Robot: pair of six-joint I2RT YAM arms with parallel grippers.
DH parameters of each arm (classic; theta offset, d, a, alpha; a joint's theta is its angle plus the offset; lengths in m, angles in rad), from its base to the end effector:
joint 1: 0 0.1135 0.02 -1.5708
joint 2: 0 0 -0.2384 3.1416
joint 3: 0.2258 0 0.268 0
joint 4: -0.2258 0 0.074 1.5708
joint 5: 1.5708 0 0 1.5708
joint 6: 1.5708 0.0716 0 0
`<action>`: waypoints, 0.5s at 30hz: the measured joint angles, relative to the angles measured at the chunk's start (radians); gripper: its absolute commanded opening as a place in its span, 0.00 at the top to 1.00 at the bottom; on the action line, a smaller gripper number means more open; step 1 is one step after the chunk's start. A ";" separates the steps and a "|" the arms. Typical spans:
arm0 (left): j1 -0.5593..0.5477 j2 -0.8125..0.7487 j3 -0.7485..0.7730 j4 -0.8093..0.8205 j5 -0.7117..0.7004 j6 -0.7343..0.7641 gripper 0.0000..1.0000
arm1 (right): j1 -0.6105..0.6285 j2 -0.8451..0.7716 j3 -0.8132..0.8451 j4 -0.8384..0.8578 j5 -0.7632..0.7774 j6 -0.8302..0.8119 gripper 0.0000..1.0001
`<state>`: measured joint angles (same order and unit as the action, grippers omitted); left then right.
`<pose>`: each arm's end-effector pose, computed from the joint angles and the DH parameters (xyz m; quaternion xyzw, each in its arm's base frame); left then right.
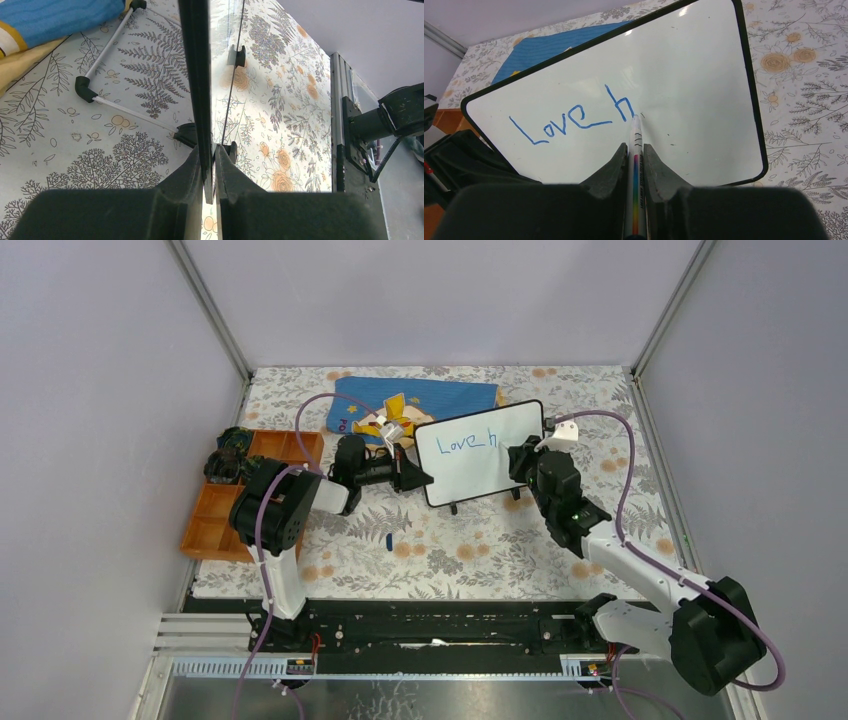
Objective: Write a sentence on the whiteboard
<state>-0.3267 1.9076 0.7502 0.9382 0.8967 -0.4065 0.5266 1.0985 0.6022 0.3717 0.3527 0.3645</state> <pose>0.3367 -0.1732 0.0976 0.2429 0.7133 -0.5178 0.4050 0.2803 0.1344 0.2366 0.0560 0.7451 0.1620 0.6445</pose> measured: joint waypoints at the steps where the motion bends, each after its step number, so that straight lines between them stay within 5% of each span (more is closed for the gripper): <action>1: 0.000 0.000 0.000 0.000 0.000 0.000 1.00 | -0.002 0.004 0.000 0.000 -0.005 0.003 1.00; 15: -0.001 -0.002 0.000 -0.004 0.000 0.007 1.00 | -0.023 0.077 0.001 0.032 -0.026 0.024 1.00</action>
<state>-0.3275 1.9053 0.7502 0.9344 0.8967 -0.3996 0.5034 1.1751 0.6029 0.4042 0.3271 0.3885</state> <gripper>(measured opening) 0.159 0.179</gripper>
